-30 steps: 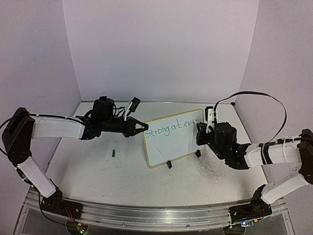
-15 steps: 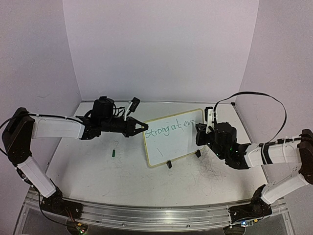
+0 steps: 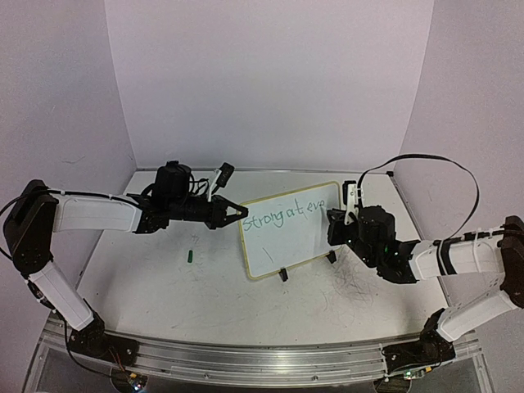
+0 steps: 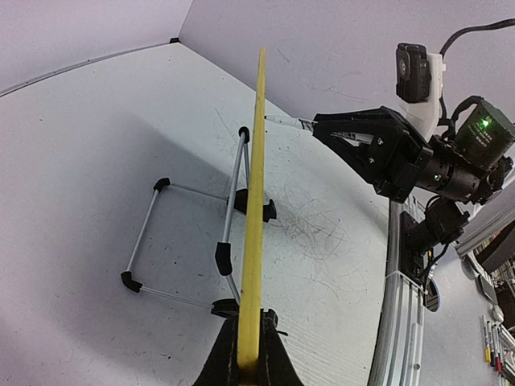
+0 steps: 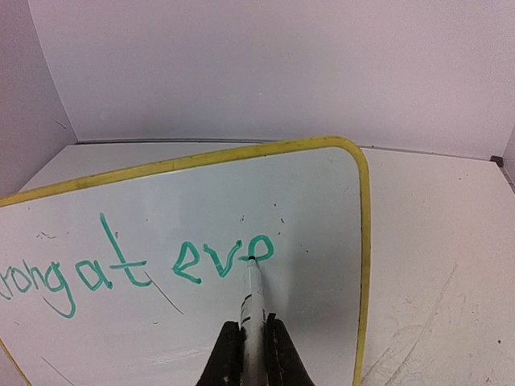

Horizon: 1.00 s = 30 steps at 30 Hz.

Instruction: Write a sentence on the whiteboard

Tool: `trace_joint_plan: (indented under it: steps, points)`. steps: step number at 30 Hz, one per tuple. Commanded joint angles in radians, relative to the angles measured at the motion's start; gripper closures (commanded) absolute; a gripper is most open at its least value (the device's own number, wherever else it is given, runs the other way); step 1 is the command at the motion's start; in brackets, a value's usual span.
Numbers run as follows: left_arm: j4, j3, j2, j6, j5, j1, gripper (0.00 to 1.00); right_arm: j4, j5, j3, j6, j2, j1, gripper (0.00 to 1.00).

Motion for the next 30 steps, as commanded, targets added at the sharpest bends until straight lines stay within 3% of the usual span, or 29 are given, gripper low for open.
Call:
trace_joint_plan:
  steps: [1, 17, 25, 30]
  points:
    - [0.037, 0.025, -0.045, 0.053, -0.021, -0.002, 1.00, -0.033, 0.006, -0.013, 0.015, 0.011, -0.001, 1.00]
    - [0.037, 0.025, -0.047, 0.053, -0.023, -0.002, 1.00, -0.020, 0.104, 0.011, 0.001, 0.000, -0.004, 1.00]
    - [0.037, 0.021, -0.049, 0.056, -0.031, -0.002, 1.00, 0.011, 0.060, -0.061, -0.014, -0.120, -0.008, 1.00]
    - [0.037, 0.026, -0.038, 0.051, -0.023, -0.003, 1.00, 0.028, 0.030, -0.034, -0.031, -0.106, -0.028, 1.00]
